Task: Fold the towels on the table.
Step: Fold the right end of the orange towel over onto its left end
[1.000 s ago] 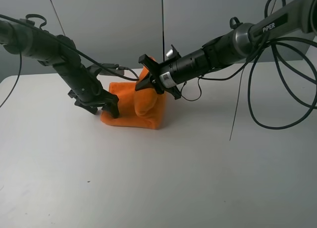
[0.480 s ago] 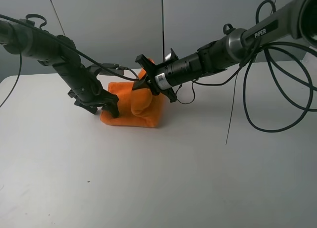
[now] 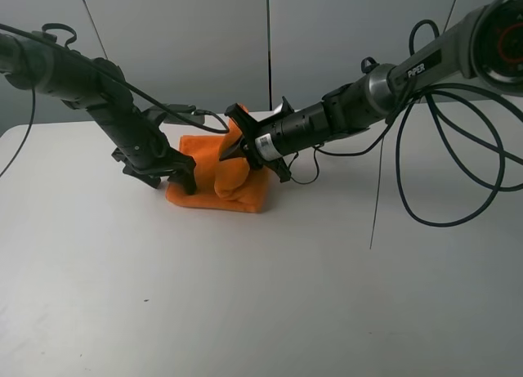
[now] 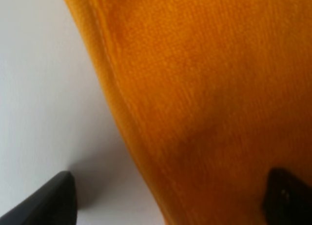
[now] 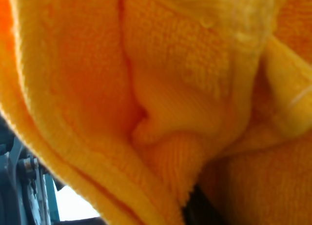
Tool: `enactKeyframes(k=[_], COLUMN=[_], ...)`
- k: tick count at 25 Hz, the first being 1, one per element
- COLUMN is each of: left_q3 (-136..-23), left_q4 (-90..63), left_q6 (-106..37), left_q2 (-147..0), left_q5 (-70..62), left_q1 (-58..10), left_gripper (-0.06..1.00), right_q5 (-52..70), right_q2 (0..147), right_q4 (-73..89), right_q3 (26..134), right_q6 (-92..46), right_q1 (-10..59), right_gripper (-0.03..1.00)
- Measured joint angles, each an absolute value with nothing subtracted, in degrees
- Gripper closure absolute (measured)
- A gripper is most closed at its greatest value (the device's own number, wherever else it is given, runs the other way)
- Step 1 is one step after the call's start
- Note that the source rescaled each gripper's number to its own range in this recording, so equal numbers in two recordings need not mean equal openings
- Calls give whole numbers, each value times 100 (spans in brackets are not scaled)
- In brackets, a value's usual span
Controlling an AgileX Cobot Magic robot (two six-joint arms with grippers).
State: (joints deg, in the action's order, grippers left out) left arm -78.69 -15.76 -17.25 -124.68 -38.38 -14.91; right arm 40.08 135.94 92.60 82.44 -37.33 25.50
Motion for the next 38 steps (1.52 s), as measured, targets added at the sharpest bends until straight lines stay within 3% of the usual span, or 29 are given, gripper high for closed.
enactKeyframes(k=[14, 16, 20, 22, 30, 38], left_q3=[-7841, -7841, -7898, -8060, -8820, -8868], left_q4=[-1262, -1251, -1251, -1251, -1251, -1251], left_q6=[-1487, -1426, -1255, -1164, -1090, -967], left_q2=[-10723, -10367, -9692, -9472, -9193, -9144], left_q5=[-3977, -3977, -3973, -4069, -4592, -4950], left_q1=[-1326, -1326, -1326, -1326, -1326, -1326], left_gripper=[-5, -5, -5, -5, -5, -5], right_q5=[3996, 4030, 4383, 4480, 4502, 4117], right_q2=[13594, 13594, 13536, 13389, 12778, 12719], right_q4=[9269, 9231, 9289, 9259, 9065, 8615], right_q3=[8244, 8244, 8244, 8253, 8253, 8253], right_q6=[-3733, -3774, -3979, -4047, -4080, -3794], right_q1=[2561, 2561, 2561, 2574, 2959, 3241], right_gripper=[90, 75, 12, 0, -3, -3])
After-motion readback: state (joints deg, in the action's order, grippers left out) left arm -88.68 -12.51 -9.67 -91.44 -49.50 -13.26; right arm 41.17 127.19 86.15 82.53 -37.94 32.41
